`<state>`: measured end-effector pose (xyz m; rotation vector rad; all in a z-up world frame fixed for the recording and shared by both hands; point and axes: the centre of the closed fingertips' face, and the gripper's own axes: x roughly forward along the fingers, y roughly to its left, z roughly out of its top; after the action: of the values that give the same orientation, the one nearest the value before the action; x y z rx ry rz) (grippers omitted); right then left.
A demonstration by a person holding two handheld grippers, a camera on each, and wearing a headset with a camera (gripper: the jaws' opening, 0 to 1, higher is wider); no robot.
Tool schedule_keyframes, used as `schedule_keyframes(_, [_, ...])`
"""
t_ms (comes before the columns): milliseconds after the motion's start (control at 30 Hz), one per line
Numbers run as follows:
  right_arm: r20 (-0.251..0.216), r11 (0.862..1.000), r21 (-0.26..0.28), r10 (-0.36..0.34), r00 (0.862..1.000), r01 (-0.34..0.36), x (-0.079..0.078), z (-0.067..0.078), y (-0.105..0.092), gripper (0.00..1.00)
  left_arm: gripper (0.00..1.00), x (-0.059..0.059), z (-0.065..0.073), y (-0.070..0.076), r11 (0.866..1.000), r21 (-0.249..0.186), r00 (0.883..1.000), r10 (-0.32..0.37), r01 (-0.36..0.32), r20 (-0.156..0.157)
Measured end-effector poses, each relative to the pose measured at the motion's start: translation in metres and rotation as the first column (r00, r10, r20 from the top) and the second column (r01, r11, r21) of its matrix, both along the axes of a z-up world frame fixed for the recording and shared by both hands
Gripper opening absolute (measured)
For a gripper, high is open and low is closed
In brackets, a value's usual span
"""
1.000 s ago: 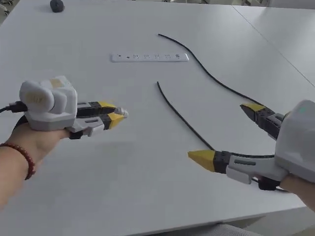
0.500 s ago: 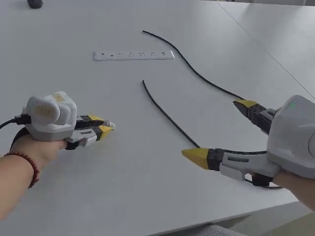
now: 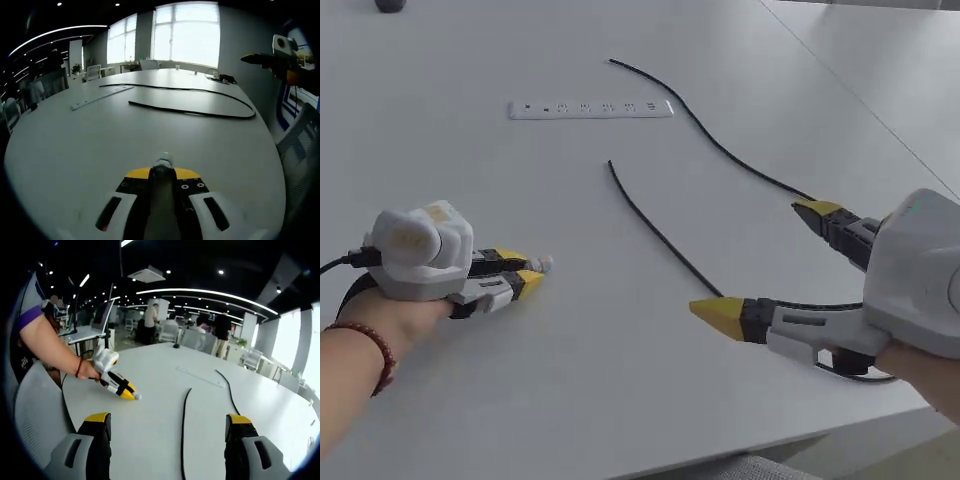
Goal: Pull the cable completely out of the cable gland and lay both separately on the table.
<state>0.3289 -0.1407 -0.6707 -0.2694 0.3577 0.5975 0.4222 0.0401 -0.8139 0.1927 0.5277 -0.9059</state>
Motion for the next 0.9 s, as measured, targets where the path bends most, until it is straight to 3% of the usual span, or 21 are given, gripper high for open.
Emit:
schedule_keyframes(167, [-0.002,1.0,0.0,0.003,1.0,-0.003,-0.001,-0.001,0.001,0.96,0.27,0.0,0.006,0.005,1.0,0.001,1.0,0.006,-0.006,0.017])
schedule_keyframes(367, [-0.004,1.0,0.006,0.019,1.0,-0.018,-0.002,-0.001,0.009,0.95,0.32,-0.001,0.029,0.013,1.0,-0.024,0.997,0.011,-0.01,0.07])
schedule_keyframes(533, [0.0,0.999,0.025,0.031,1.0,-0.031,-0.003,-0.001,0.016,0.95,0.6,-0.007,0.072,0.034,0.994,-0.097,0.991,0.06,-0.049,0.122])
schedule_keyframes(667, [-0.001,0.998,0.041,0.049,0.999,-0.049,-0.005,-0.002,0.026,0.94,0.64,-0.017,0.104,0.053,0.991,-0.125,0.981,0.072,-0.05,0.183])
schedule_keyframes(767, [0.0,0.997,0.044,0.058,0.998,-0.058,-0.005,-0.002,0.031,0.94,0.73,-0.033,0.139,0.067,0.983,-0.179,0.968,0.088,-0.046,0.237])
schedule_keyframes(833, [0.006,0.997,0.045,0.06,0.998,-0.061,-0.004,-0.001,0.032,0.93,0.78,-0.047,0.155,0.076,0.975,-0.213,0.964,0.11,-0.058,0.24])
schedule_keyframes(900, [0.008,0.997,0.05,0.063,0.998,-0.063,-0.004,0.0,0.034,0.93,0.83,-0.059,0.164,0.084,0.975,-0.214,0.96,0.118,-0.063,0.254])
